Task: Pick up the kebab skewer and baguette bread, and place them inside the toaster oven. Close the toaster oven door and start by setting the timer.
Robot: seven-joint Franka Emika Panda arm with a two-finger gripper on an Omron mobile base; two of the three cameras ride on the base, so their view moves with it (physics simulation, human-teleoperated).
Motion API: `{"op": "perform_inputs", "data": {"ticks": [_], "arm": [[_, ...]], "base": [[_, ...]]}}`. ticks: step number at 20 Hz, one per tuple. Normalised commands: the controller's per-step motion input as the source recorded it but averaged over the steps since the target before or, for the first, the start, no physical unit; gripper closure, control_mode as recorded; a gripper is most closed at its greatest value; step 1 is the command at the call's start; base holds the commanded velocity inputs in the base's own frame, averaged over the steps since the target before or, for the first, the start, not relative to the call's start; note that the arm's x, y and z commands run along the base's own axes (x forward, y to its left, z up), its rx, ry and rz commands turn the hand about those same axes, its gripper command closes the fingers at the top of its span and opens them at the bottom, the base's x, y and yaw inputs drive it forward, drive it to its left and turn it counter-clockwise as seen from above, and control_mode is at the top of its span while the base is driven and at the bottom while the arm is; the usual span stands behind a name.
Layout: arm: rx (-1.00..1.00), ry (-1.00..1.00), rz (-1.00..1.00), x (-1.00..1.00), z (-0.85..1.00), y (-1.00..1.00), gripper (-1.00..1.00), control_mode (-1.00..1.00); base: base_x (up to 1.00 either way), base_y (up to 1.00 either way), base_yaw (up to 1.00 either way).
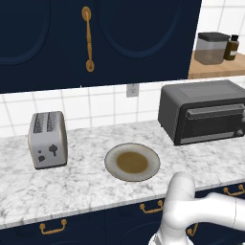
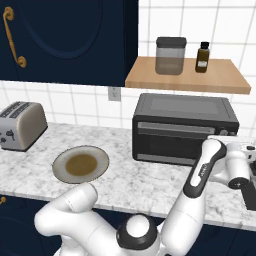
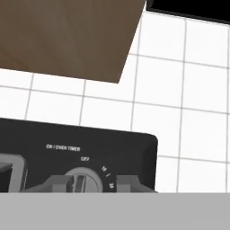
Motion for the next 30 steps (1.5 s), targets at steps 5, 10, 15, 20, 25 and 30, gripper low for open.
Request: {"op": "perform_inputs", "data": {"ticks": [5, 10, 15, 20, 25, 30], "arm": [[0.0, -0.01, -0.03, 0.05, 0.0, 0.11, 1.0, -1.0], [0.0, 0.0, 0.0, 0.17, 0.0, 0.1, 1.0, -1.0], [0.0, 0.0, 0.0, 0.01, 0.0, 0.22, 1.0, -1.0], [-0.01, 0.0, 0.0, 0.06, 0.0, 0.23, 1.0, -1.0], [0.0, 0.0, 0.0, 0.11, 0.0, 0.15, 1.0, -1.0], [0.0, 0.0, 0.02, 0.0, 0.0, 0.17, 1.0, -1.0]], "base": [[0.0, 0.0, 0.0], [0.0, 0.0, 0.0], [0.0, 0.0, 0.0], [0.0, 0.0, 0.0], [0.0, 0.0, 0.0], [0.0, 0.0, 0.0]]}}
